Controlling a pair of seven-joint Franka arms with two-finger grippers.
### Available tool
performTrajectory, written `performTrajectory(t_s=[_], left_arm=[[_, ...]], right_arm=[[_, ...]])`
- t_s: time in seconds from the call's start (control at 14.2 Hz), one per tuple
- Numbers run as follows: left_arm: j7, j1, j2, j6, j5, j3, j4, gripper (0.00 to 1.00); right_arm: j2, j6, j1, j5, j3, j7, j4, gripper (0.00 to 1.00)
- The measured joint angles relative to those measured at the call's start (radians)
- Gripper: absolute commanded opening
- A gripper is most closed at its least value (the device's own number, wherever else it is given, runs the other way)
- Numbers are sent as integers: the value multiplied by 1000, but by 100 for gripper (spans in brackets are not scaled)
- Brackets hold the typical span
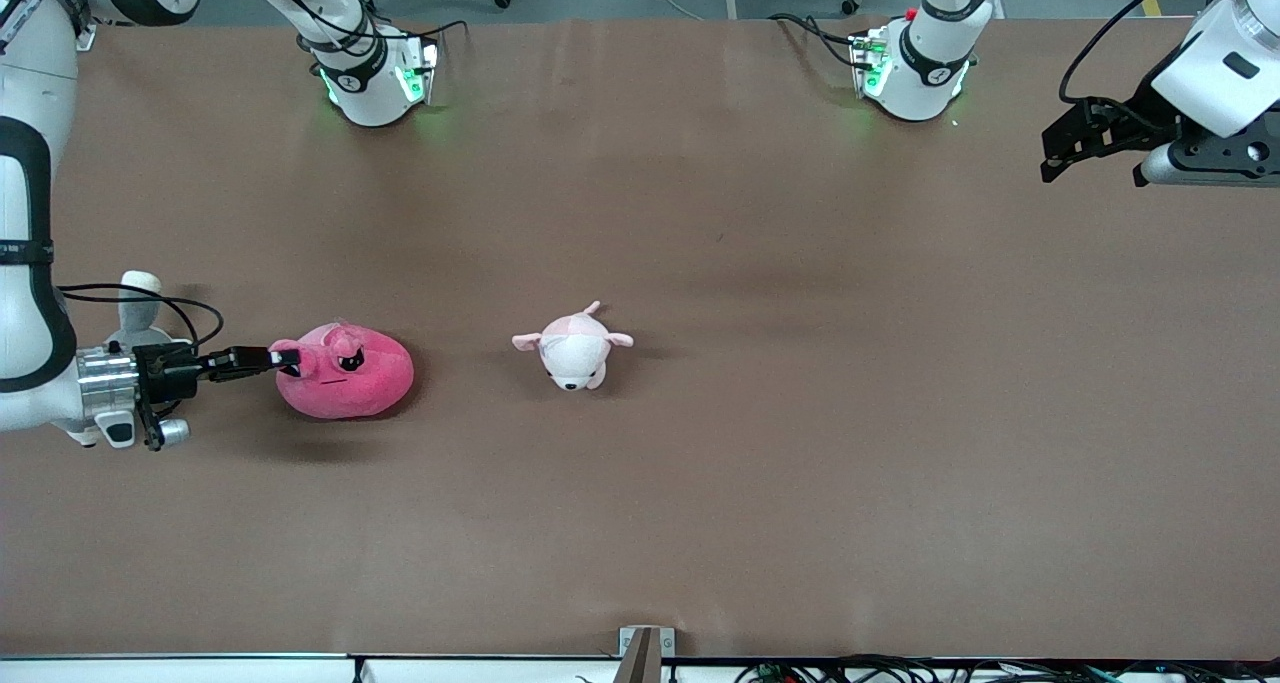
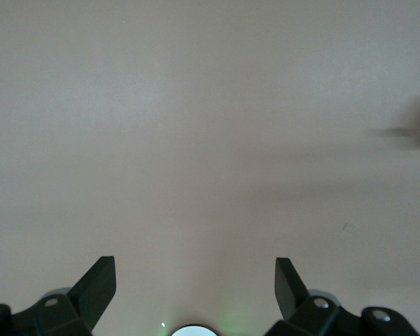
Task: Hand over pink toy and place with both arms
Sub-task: 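Open the right gripper and lift it off the pink plush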
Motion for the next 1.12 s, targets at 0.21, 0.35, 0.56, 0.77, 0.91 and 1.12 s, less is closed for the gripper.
performTrajectory(t_s=[0.21, 0.35, 0.56, 0.77, 0.91, 1.12], left_arm=[[0, 0, 0, 0, 0, 0, 0, 100], [0, 0, 0, 0, 0, 0, 0, 100], [0, 0, 0, 0, 0, 0, 0, 100], [0, 1, 0, 0, 0, 0, 0, 100], [-1, 2, 0, 0, 0, 1, -1, 100], [-1, 2, 0, 0, 0, 1, -1, 100]], right_arm=[[0, 14, 0, -30, 0, -1, 23, 100], [-1, 12, 0, -78, 2, -1, 70, 100], [-32, -18, 2, -145, 2, 6, 130, 100], [-99, -56, 4, -235, 4, 75, 160, 100], [-153, -73, 21, -304, 7, 134, 184, 100], [-243, -80, 67, -380, 8, 249, 201, 100]])
